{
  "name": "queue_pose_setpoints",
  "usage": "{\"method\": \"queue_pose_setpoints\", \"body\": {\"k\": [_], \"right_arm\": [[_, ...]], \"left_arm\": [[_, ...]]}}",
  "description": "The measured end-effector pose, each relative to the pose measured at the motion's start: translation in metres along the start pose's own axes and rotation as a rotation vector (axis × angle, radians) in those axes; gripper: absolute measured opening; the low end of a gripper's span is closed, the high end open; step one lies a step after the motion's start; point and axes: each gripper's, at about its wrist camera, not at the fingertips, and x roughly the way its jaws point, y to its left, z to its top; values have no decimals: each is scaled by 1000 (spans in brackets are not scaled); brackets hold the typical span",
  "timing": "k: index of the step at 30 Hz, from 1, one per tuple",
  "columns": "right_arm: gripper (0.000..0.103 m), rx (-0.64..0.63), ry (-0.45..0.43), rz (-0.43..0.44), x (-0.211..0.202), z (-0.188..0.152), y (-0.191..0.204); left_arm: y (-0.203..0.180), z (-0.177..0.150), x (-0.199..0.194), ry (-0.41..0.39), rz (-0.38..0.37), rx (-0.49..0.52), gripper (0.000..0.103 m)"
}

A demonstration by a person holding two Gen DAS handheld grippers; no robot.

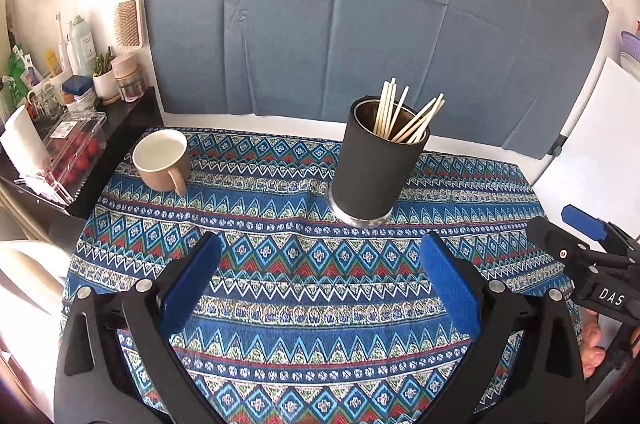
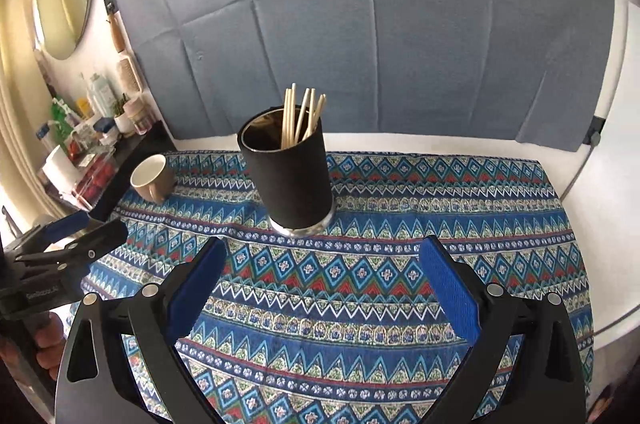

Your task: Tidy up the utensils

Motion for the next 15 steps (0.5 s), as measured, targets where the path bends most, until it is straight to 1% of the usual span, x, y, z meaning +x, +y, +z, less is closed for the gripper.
{"method": "queue_pose_setpoints", "body": {"k": [4,8,10,12,15], "right_arm": [[93,16,21,-21,-17,-13,5],[93,4,36,-16,-30,-22,11],[93,-3,56,0,-31,-25,13],[93,3,53,-20,-34,-27,12],[93,23,38,-43,-39,-26,8]], "left_arm": [[-6,-8,-19,25,-15,4,97],[-9,-11,-28,52,-18,-15,97],[-13,-13,-31,64,-18,-6,97],[-16,-15,-36,60,-25,-10,97],[-23,-16,-45,43,-17,15,97]]}}
